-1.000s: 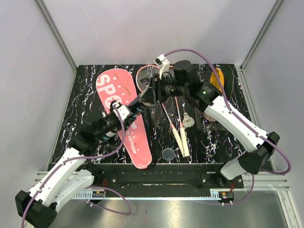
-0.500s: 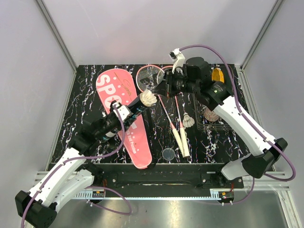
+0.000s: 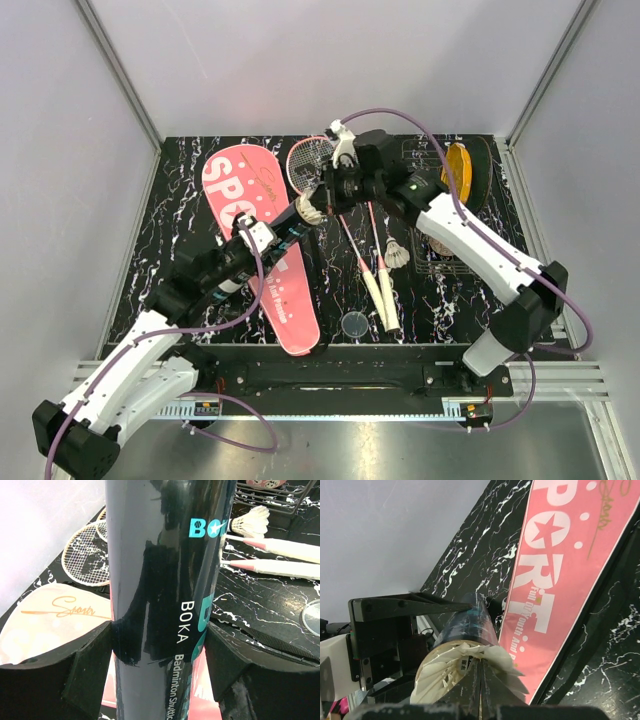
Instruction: Pack up the badminton gear
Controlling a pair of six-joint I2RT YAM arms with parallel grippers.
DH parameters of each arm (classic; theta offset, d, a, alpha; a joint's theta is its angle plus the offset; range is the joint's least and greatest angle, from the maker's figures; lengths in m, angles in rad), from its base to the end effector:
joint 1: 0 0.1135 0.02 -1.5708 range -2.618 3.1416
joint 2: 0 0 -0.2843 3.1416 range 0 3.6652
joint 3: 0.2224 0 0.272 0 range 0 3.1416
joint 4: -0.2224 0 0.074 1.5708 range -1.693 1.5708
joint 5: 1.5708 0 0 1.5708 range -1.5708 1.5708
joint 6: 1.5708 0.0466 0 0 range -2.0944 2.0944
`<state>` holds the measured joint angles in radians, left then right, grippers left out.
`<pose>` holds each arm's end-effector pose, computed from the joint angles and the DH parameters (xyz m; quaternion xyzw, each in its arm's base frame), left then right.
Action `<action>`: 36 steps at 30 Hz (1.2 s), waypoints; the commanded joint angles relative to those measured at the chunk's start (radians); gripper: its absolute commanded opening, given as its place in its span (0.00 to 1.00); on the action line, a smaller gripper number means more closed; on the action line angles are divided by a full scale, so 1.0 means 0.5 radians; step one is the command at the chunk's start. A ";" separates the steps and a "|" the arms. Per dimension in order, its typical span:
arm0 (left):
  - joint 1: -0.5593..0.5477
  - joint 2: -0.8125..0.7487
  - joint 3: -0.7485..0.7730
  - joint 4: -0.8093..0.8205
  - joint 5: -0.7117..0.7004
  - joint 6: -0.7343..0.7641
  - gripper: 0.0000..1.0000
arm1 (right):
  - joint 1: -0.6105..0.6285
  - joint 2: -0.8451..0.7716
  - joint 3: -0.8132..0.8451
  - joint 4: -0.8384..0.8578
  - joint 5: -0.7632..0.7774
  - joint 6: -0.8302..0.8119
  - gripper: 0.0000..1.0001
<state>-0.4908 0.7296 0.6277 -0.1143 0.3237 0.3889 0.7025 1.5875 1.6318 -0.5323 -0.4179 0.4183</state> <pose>0.1637 -0.1043 0.3104 0.4189 0.6529 -0.1569 0.6113 0.2855 0.2665 0.4148 -0.2245 0.8148 0.4185 0.3325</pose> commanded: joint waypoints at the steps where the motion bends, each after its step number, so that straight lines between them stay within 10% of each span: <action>1: -0.006 0.004 0.101 0.146 0.086 -0.011 0.00 | 0.077 0.098 0.038 0.199 -0.069 0.050 0.00; 28: -0.006 0.011 0.110 0.192 0.074 -0.057 0.00 | 0.273 0.313 0.035 0.166 0.210 -0.033 0.21; 36: -0.006 -0.155 -0.013 0.437 0.322 -0.121 0.00 | 0.276 0.454 0.142 0.150 -0.152 -0.232 0.11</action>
<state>-0.4747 0.7063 0.6090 -0.1837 0.2871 0.3985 0.7826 1.7290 1.6615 -0.4931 -0.3958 0.3573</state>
